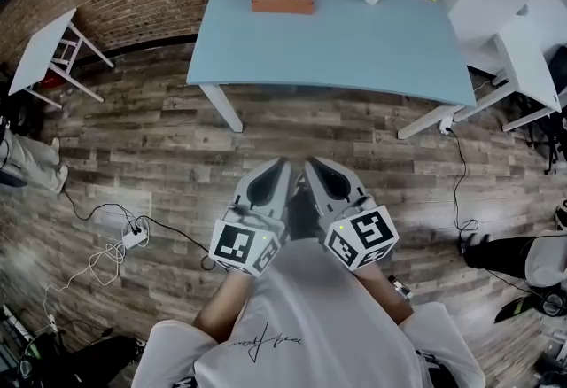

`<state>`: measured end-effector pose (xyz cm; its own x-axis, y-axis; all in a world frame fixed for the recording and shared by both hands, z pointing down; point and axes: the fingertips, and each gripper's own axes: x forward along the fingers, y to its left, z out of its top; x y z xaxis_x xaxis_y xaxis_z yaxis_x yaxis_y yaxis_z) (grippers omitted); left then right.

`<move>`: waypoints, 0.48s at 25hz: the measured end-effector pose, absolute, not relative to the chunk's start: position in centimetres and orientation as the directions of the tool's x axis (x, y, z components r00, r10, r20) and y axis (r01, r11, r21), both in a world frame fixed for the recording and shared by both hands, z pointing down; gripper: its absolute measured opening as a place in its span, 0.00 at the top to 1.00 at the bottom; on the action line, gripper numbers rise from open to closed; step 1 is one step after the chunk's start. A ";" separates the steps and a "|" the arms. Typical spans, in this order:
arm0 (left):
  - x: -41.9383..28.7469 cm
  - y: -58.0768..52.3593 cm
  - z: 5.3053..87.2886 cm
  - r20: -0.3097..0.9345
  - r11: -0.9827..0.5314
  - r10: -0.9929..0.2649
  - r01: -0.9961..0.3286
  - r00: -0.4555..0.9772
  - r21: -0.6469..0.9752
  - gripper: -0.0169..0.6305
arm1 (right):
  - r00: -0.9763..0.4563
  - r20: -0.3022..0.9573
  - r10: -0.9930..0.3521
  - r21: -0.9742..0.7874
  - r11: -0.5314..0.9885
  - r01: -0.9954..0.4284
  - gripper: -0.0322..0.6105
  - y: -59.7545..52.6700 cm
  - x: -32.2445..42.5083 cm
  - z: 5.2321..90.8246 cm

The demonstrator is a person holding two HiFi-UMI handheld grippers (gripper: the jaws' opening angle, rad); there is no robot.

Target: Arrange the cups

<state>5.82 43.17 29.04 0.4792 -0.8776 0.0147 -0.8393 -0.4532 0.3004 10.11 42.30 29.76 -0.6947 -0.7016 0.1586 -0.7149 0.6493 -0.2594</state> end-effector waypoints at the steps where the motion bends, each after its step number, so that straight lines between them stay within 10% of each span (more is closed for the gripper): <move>1: 5.7 42.2 29.1 0.018 -0.453 -0.877 -0.839 0.480 0.302 0.96 | -0.694 0.157 -0.703 -0.262 0.648 -0.715 0.92 41.4 10.1 29.7; 12: 5.0 32.4 30.0 0.076 -0.428 -0.877 -0.843 0.475 0.326 0.96 | -0.722 0.183 -0.667 -0.307 0.659 -0.687 0.92 31.4 9.2 30.7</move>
